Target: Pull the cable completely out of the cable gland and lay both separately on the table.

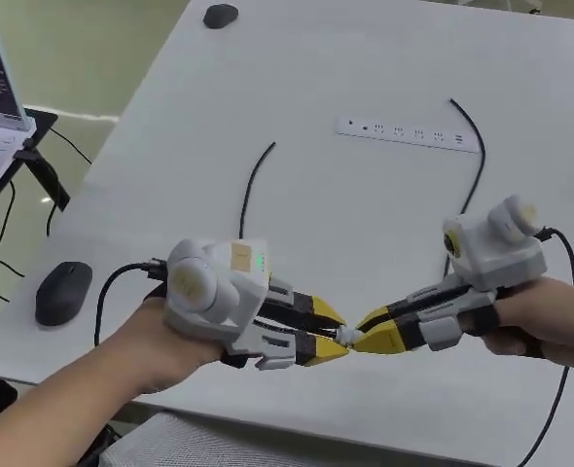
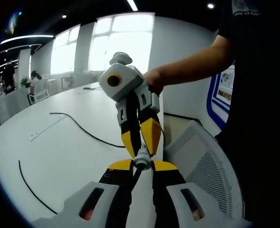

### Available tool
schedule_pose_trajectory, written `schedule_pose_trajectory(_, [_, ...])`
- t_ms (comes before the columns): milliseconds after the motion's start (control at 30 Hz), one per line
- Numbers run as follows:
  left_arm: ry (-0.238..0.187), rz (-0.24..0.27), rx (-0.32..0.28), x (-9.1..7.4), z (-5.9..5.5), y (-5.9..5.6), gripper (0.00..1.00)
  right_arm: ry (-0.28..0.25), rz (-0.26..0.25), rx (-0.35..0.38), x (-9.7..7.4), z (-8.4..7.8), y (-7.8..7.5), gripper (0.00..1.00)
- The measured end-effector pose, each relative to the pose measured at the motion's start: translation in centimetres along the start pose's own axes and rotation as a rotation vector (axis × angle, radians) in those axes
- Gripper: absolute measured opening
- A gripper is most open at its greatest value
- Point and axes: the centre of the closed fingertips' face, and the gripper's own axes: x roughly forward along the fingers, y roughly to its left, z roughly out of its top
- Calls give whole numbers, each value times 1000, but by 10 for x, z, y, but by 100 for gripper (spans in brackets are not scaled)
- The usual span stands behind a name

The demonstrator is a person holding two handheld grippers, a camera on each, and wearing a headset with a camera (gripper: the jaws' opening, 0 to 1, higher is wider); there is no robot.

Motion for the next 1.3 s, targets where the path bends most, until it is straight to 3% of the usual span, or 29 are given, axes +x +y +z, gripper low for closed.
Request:
schedule_pose_trajectory(367, [6,-13,-70,1,-8,1,15,73,-179,-289,2,-5,-4,7])
schedule_pose_trajectory(467, [5,-17,-82,1,-9,1,15,116,-247,-438,2,-5,-5,7])
schedule_pose_trajectory(500, [6,-17,-85,1,-9,1,15,112,-262,-437,1,-5,-6,7])
schedule_pose_trajectory(767, [-16,-15,-157,-1,-9,3,15,205,-434,-734,0,-6,-8,7])
schedule_pose_trajectory(900, [-20,-9,-191,-1,-10,3,15,225,-495,-814,1,-5,-8,7])
schedule_pose_trajectory(1067, [-34,1,-218,-2,-9,3,15,223,-526,-843,1,-5,-8,7])
schedule_pose_trajectory(1300, [-39,18,-206,-3,-8,3,15,195,-534,-796,0,-1,-8,8])
